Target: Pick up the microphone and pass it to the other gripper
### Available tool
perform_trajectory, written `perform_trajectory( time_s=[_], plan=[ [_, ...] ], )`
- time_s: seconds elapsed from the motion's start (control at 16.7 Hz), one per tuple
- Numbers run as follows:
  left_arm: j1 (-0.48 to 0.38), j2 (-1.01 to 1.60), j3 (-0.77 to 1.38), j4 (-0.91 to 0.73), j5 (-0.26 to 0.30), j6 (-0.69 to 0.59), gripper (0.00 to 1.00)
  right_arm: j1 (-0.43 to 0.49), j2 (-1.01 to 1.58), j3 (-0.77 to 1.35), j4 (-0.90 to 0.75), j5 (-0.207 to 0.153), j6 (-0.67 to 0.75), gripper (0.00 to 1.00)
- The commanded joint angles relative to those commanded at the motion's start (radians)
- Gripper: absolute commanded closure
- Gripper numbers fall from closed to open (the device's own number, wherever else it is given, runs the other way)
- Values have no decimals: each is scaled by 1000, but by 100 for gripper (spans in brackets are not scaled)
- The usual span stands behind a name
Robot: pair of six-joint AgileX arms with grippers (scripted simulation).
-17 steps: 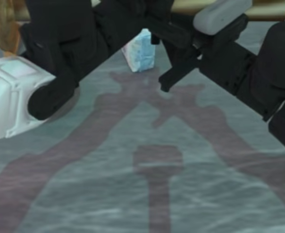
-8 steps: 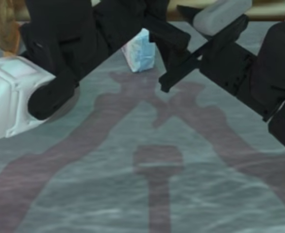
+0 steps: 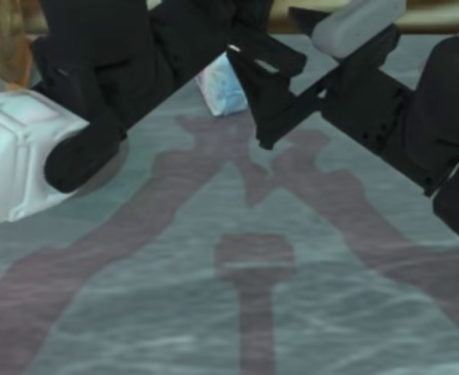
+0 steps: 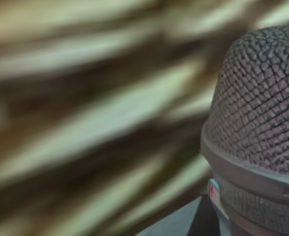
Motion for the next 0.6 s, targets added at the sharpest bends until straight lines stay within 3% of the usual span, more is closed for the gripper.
perform_trajectory(
  time_s=[0.48,0.6],
  plan=[
    [146,-96,-83,-14,126,-4,100,-31,-265,-226,-37,-42,2,0],
    [158,-103,-89,-15,136,-4,100,-32,-280,-240,-38,-46,2,0]
  ],
)
